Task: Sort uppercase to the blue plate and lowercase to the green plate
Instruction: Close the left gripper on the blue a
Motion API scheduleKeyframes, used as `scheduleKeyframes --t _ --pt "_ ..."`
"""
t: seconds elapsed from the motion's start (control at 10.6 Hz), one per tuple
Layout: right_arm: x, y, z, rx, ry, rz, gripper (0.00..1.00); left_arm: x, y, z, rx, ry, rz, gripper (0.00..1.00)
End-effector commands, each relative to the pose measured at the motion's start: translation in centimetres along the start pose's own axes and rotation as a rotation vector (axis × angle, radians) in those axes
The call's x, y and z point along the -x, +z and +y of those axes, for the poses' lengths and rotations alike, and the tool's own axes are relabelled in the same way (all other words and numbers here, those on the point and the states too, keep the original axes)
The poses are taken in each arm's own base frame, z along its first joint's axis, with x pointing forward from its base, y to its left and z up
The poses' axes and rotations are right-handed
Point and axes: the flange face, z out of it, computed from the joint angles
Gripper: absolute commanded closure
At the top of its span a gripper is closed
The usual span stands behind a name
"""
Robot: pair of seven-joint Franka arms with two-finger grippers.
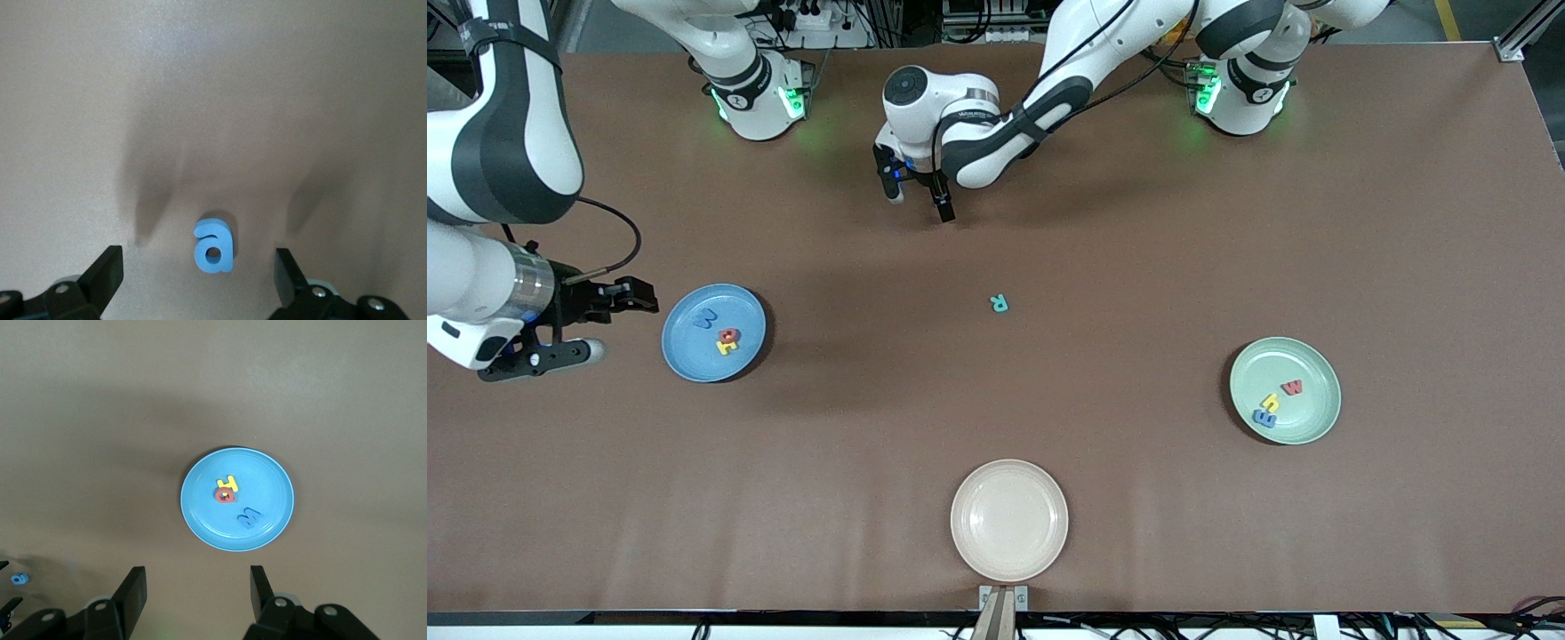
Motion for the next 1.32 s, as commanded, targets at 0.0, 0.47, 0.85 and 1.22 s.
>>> scheduleKeyframes --t 0.0,0.47,0.85,1.22 --pt "0.5 -0.7 -0.4 -0.014 0.011 0.011 0.29 -0.2 0.7 0.7 -0.024 0.01 0.0 0.0" --pt "0.6 -1.1 -0.6 -0.01 0.007 0.02 0.29 -0.2 1.2 0.8 -0.036 0.013 -0.007 0.05" --pt "0.6 -1.1 -0.6 -0.01 0.007 0.018 0.29 -0.1 1.9 1.0 -0.052 0.018 -0.017 0.15" --pt "0.6 -1.2 -0.5 -0.01 0.009 0.02 0.29 -0.1 1.8 0.7 -0.056 0.014 -0.017 0.48"
